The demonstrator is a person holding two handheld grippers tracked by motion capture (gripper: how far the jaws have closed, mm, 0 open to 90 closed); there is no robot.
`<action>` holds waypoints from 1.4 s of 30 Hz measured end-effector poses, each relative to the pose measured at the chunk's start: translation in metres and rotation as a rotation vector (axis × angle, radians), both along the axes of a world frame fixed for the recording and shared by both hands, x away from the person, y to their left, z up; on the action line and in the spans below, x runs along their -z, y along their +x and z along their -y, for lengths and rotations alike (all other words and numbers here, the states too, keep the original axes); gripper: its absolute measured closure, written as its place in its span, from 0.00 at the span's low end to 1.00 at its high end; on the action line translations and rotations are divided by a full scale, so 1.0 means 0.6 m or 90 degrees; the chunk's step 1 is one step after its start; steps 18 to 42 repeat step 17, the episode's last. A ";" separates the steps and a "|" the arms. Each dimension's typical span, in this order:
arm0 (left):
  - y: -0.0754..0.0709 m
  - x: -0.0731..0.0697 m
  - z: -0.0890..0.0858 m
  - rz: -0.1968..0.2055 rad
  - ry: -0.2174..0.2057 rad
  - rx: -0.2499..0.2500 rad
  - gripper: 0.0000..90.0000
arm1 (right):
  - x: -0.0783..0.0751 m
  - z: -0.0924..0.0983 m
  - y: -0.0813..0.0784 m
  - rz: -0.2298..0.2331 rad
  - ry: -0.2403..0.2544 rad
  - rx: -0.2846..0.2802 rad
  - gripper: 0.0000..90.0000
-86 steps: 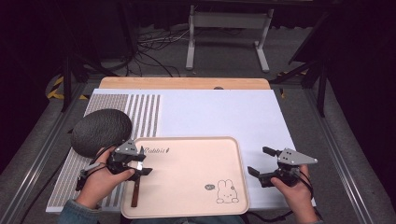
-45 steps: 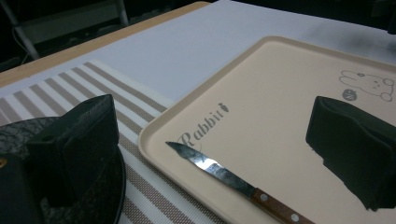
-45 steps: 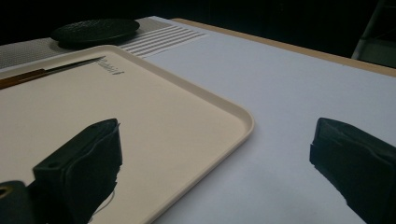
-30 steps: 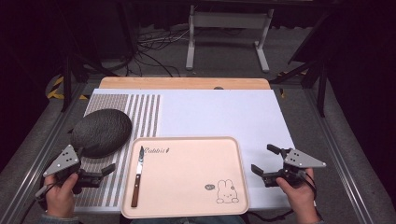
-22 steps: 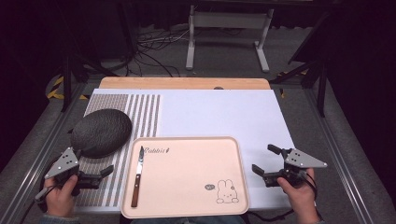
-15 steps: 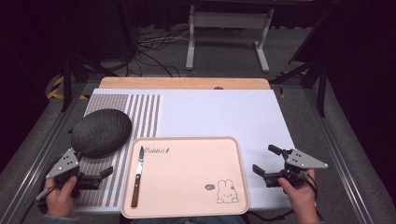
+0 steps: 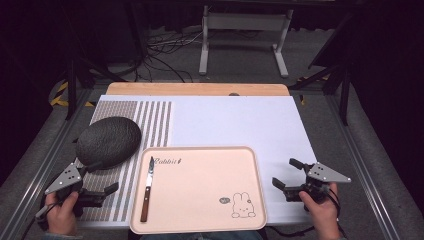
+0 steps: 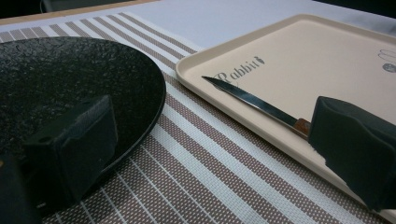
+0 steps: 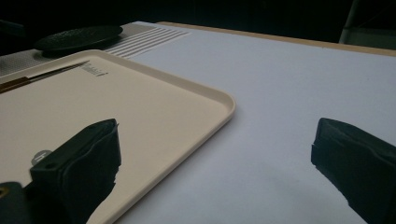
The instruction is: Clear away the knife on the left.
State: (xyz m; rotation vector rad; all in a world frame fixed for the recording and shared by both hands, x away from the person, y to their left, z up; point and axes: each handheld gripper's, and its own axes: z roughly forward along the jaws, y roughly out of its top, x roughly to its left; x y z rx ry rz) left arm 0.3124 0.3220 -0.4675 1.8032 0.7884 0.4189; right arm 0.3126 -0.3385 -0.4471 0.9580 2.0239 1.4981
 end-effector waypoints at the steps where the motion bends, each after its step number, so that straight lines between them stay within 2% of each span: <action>1: 0.000 0.000 0.000 0.001 0.001 0.000 0.03 | 0.001 0.000 0.000 -0.002 0.001 0.000 0.03; 5: -0.001 -0.001 0.001 0.009 0.007 -0.004 0.03 | 0.002 0.000 0.001 -0.003 0.003 0.001 0.03; 12: -0.003 -0.007 0.003 0.023 -0.007 -0.002 0.03 | 0.002 0.001 0.001 -0.008 0.009 0.011 0.03; 17: -0.004 -0.008 0.004 0.025 -0.014 -0.005 0.02 | 0.001 0.002 0.001 -0.006 0.014 0.012 0.03; 42: -0.004 -0.008 0.004 0.025 -0.014 -0.005 0.02 | 0.001 0.002 0.001 -0.006 0.014 0.012 0.03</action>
